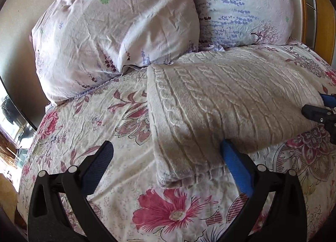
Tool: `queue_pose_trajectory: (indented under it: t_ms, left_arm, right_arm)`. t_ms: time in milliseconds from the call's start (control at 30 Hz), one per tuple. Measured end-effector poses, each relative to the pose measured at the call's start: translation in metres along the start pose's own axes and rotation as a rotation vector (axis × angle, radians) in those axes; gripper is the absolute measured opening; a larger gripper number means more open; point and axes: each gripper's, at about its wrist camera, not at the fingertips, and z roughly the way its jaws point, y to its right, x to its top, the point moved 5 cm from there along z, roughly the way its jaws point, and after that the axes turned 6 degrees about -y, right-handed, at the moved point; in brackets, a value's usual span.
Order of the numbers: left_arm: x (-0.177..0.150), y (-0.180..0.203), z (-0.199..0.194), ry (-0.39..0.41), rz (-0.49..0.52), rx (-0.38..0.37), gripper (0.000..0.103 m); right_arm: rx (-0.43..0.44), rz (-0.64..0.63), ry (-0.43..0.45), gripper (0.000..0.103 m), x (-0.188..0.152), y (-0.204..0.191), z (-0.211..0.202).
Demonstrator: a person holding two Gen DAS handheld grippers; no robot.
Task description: Fold small clothes
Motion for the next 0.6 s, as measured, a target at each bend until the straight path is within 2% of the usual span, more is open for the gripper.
queue_pose_trajectory:
  t_ms: [100,200,233,300,367,433,467,533,600]
  left_arm:
    - [-0.002,-0.004,0.004,-0.026,-0.023,-0.040,0.101]
    - [-0.004,-0.010,0.013,-0.074,-0.060,-0.113,0.101]
    - [-0.004,-0.014,0.017,-0.091,-0.081,-0.148,0.101]
    - [-0.006,-0.020,0.023,-0.120,-0.123,-0.227,0.101]
    - [-0.009,-0.025,0.023,-0.122,-0.139,-0.273,0.101]
    - [-0.013,-0.028,0.015,-0.098,-0.136,-0.271,0.101]
    - [-0.016,-0.030,0.011,-0.089,-0.133,-0.264,0.101]
    - [-0.019,-0.031,0.009,-0.083,-0.128,-0.248,0.101]
    - [-0.018,-0.031,0.010,-0.081,-0.126,-0.244,0.101]
  right_arm:
    - [-0.018,-0.008,-0.035,0.058,-0.003,-0.001,0.008]
    - [-0.046,-0.007,-0.056,0.071,-0.002,0.002,0.012]
    - [-0.046,-0.001,-0.064,0.078,-0.002,0.005,0.014]
    - [-0.034,0.018,-0.083,0.084,-0.001,0.011,0.017]
    - [-0.001,0.039,-0.071,0.082,-0.002,0.015,0.013]
    - [0.065,0.065,-0.030,0.055,-0.004,0.015,0.002]
    - [0.088,0.074,-0.019,0.049,-0.005,0.015,-0.003]
    - [0.120,0.063,-0.007,0.029,-0.005,0.008,-0.007]
    - [0.114,0.029,-0.010,0.020,-0.006,0.000,-0.005]
